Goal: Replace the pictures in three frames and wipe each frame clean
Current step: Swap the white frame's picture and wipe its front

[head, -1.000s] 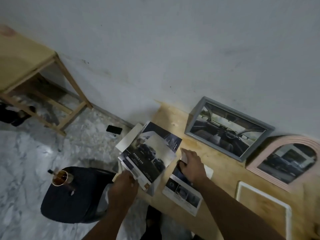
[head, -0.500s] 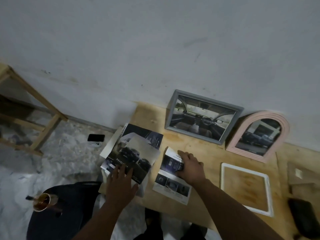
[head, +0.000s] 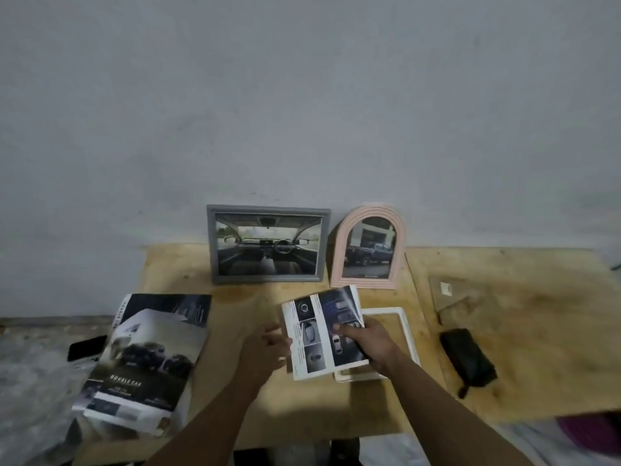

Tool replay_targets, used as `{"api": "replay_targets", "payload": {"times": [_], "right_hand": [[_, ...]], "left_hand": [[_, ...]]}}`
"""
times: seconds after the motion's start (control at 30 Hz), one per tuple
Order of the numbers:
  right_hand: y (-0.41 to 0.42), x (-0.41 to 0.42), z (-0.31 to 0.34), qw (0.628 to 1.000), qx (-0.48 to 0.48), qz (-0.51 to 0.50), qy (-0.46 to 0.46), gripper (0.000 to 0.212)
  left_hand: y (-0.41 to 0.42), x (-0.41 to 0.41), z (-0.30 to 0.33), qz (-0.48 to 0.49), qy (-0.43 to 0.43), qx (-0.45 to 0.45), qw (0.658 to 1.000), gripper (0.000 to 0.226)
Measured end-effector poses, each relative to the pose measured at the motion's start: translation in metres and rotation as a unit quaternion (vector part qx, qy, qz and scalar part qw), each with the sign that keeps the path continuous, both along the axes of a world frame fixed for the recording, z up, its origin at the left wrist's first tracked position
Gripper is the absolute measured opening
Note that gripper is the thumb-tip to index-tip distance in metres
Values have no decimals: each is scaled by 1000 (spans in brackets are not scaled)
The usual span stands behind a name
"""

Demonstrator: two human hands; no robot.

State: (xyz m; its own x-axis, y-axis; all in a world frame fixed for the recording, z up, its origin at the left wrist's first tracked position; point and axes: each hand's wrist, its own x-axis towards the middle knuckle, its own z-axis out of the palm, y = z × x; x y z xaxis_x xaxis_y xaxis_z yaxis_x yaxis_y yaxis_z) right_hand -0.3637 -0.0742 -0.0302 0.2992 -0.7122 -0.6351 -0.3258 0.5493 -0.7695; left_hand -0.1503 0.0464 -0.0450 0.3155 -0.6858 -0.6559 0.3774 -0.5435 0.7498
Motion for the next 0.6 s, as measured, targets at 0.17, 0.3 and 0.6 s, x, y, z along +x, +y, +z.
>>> {"api": "replay_targets", "payload": {"times": [0.17, 0.3, 0.6], "right_hand": [[-12, -86, -5, 997, 1, -74, 3, 35], [-24, -135, -33, 995, -6, -90, 53, 15], [-42, -154, -76, 976, -106, -49, 183, 14]], "left_hand": [[-36, -65, -2, 10, -34, 20, 999, 19], [-44, -94, -18, -49, -129, 50, 989, 18], [-39, -133, -53, -217, -322, 125, 913, 57]]}}
